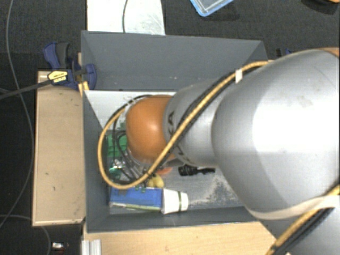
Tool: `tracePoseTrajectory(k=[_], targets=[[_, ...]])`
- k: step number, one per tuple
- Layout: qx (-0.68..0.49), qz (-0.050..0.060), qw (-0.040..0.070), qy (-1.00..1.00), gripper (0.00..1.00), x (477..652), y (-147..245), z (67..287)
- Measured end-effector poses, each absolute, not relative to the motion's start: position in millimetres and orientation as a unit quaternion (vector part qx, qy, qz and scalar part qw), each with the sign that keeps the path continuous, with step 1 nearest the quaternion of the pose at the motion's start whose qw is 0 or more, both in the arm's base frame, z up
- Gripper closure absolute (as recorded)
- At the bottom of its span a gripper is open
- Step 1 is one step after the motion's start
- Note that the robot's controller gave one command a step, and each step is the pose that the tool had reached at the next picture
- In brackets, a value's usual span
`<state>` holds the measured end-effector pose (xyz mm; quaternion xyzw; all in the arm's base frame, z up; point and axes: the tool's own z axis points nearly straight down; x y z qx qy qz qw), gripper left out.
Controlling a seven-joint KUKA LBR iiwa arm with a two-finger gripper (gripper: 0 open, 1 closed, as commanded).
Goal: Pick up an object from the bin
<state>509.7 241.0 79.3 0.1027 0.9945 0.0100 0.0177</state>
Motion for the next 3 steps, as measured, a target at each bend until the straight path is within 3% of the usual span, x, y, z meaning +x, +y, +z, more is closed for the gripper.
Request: tracePoseTrajectory(k=[3], targets=[[0.107,0.010,0.020,0.994,1.00,511.0,239,92]])
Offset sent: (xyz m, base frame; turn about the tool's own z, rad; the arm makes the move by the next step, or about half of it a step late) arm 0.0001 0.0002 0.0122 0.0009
